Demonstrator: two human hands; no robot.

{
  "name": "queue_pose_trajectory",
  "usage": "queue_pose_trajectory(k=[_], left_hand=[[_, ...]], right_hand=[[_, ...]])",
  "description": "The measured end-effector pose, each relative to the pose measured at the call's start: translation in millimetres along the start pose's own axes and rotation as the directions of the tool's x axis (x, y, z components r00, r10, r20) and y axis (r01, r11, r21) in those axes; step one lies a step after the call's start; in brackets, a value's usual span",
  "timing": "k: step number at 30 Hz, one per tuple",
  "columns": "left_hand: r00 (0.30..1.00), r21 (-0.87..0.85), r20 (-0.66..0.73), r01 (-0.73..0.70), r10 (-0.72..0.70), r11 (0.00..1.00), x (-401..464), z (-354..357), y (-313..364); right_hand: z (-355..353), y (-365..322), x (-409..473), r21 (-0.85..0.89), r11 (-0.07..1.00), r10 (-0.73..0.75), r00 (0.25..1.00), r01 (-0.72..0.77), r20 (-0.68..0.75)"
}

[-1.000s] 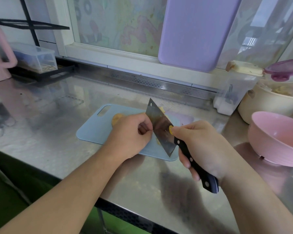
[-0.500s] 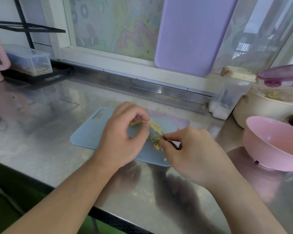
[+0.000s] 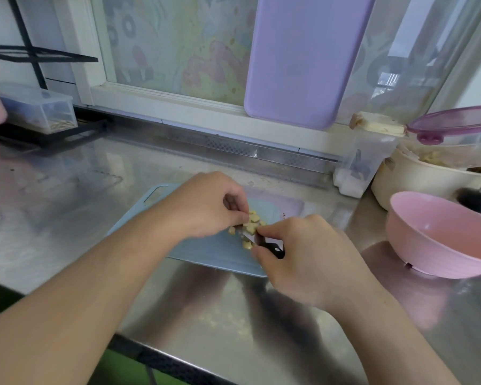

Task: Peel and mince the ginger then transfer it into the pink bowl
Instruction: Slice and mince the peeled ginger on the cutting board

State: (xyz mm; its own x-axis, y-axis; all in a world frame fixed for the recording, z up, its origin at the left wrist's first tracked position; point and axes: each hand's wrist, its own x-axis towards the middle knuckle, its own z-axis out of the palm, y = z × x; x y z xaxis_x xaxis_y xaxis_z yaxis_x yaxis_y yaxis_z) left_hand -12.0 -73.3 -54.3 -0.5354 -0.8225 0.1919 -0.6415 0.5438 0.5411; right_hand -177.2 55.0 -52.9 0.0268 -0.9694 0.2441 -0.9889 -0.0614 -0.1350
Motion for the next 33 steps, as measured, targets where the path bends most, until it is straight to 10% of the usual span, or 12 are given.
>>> queue_pose_trajectory(k=[10,16,26,33], left_hand=[[0.999,-0.025,0.015,-0.042,0.042,0.999,16.0,-5.9,13.4],[0.917,-0.068,0.389,-0.065,0.087,0.996,11.2,-23.5,18.8],[0.985,0.068,0.169,-0.049,0.037,0.997,24.5,7.7,23.0],[0.996,-0.214,-0.068,0.039,-0.054,0.976,25.6,-24.0,10.1]], right_hand=[[-5.5,5.5,-1.3,0.069,0.996,-0.048,0.999,0.048,-0.006],[-5.8,7.1,0.5,0.052,0.998,-0.045,0.999,0.044,0.018],[-10.7,7.7,-1.0,0.064,0.996,-0.061,0.997,0.057,0.055],[-11.8,9.4,-0.3,0.072,0.997,-0.037,0.999,0.037,0.009]])
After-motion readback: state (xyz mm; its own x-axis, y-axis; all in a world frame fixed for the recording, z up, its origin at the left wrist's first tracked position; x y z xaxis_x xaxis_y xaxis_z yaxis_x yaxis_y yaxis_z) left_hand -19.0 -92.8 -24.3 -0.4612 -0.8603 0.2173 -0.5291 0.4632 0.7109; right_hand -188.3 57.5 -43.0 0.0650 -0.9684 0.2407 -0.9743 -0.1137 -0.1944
